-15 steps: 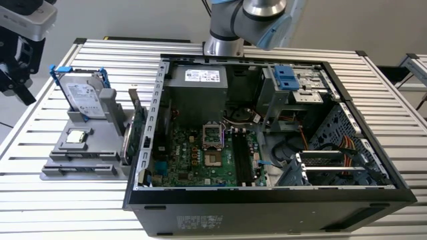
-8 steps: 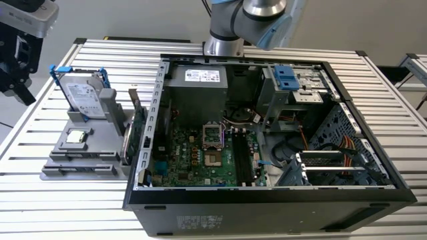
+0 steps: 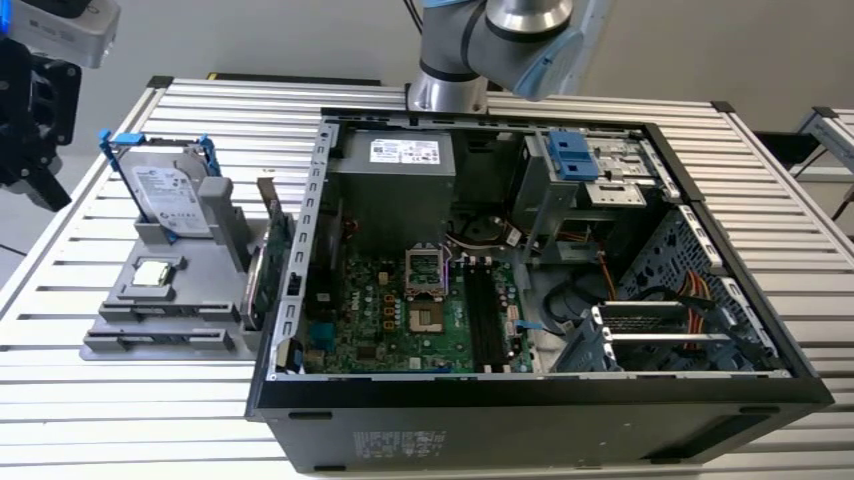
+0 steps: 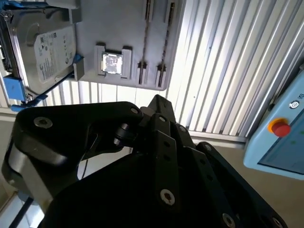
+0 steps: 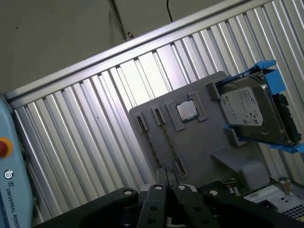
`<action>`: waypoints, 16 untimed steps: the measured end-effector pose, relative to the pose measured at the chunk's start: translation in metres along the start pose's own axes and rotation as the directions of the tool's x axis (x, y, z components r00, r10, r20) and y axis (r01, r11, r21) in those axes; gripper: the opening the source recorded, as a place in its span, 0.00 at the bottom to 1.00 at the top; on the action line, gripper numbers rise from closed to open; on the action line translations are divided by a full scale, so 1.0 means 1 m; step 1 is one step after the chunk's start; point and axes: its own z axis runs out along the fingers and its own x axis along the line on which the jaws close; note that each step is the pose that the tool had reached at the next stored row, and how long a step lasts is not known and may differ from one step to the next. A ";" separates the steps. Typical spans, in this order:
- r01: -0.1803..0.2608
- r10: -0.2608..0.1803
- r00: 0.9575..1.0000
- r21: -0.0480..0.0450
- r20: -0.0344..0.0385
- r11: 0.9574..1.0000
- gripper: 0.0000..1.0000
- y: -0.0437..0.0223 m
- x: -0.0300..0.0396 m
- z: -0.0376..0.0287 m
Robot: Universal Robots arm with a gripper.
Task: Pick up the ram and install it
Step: 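Pick up the ram and move it above insertion slot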
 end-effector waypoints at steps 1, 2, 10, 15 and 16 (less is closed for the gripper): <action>0.012 -0.012 1.000 0.000 0.000 1.000 0.00 0.0000 0.0000 0.0000; 0.026 -0.026 1.000 0.000 -0.001 1.000 0.00 0.0000 0.0000 0.0001; 0.134 -0.134 0.991 0.008 -0.003 0.991 0.00 0.0000 0.0000 0.0004; 0.205 -0.205 0.979 0.018 -0.003 0.979 0.00 0.0000 0.0000 0.0009; 0.220 -0.220 0.976 0.020 -0.003 0.975 0.00 0.0000 0.0000 0.0010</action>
